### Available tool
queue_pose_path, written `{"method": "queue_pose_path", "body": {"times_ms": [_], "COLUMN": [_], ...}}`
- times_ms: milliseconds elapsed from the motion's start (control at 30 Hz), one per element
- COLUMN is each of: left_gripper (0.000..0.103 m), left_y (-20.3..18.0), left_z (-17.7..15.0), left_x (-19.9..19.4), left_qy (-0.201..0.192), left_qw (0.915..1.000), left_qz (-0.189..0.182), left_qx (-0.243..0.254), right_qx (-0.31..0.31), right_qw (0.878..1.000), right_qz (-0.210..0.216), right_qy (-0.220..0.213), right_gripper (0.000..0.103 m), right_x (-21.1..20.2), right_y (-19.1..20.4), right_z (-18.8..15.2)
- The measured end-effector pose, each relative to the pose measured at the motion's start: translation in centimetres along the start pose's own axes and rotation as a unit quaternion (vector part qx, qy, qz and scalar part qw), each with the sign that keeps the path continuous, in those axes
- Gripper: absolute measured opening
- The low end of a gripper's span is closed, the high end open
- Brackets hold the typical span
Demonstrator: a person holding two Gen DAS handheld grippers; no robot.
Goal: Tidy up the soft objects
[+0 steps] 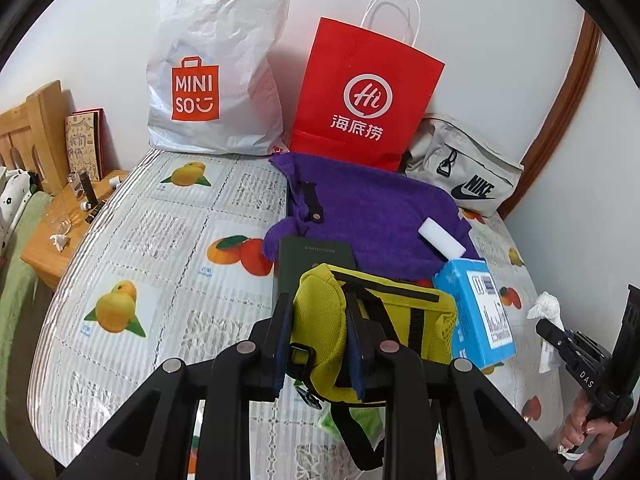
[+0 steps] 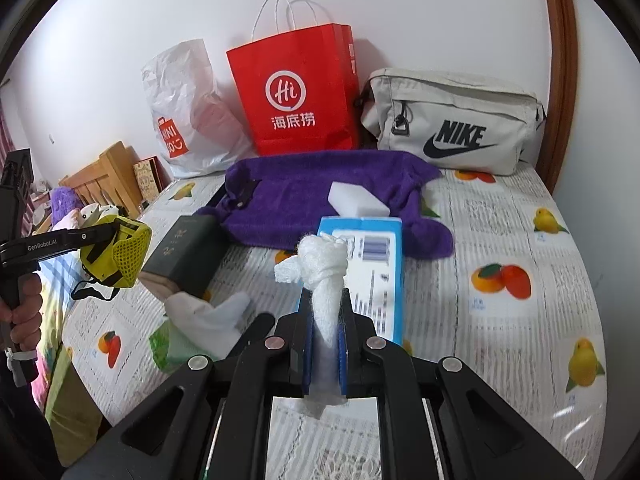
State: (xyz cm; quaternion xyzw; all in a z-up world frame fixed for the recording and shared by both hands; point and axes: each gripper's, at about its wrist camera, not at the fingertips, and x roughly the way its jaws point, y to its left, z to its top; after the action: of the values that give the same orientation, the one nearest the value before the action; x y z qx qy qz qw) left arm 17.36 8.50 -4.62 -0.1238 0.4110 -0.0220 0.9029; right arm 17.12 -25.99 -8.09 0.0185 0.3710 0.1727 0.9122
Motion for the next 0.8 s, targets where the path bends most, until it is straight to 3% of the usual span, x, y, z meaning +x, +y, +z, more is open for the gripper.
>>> {"method": "queue_pose_path", "body": {"times_ms": [800], "left_gripper": [0.024], "left_y": [-1.0], "left_z": [6.6], "left_x": [6.9], "left_qy": [0.019], "left_qw": [0.9998], "left_qz": [-0.004], "left_qx": [0.012], "right_qx": [-0.009], "right_qw": [1.0], "right_qz": [-0.026], "right_qy": [-0.009], "right_gripper": [0.01], "right_x": [6.4], "right_y": [-2.6], "right_z": [8.6]}}
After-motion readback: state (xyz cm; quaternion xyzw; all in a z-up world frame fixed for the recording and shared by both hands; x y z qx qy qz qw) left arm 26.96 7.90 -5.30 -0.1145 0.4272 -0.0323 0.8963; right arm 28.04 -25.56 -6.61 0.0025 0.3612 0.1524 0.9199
